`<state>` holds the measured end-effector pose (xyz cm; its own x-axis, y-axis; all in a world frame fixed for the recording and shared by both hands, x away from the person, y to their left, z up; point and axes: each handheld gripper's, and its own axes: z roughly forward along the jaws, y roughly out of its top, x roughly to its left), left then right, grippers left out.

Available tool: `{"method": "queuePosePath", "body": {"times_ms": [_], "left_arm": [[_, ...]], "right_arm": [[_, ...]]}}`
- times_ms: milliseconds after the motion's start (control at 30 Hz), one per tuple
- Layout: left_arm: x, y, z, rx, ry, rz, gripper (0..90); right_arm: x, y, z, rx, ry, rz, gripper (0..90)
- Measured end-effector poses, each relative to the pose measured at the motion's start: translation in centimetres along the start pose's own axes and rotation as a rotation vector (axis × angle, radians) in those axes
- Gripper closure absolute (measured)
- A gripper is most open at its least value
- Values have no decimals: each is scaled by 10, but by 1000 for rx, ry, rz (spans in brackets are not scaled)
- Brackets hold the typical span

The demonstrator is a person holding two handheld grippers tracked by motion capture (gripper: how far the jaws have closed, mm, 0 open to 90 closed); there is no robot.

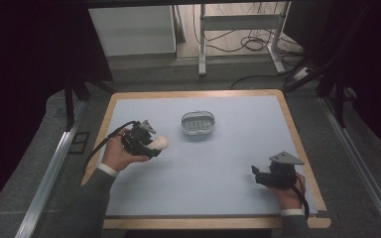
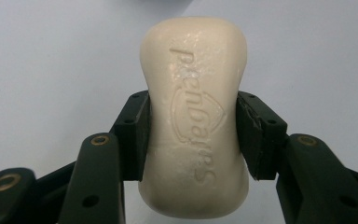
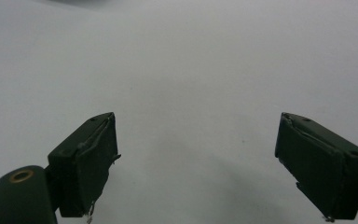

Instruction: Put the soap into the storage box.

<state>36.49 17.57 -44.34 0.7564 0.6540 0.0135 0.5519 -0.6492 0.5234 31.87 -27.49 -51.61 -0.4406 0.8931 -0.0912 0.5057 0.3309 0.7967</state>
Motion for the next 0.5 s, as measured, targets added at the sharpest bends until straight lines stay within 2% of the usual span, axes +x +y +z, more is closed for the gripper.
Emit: {"method": "queuePosePath", "body": {"times_ms": [500], "left_arm": [[1,18,3,15,13,26,495]], "right_arm": [[-1,0,0,1,-1,2,127]]}}
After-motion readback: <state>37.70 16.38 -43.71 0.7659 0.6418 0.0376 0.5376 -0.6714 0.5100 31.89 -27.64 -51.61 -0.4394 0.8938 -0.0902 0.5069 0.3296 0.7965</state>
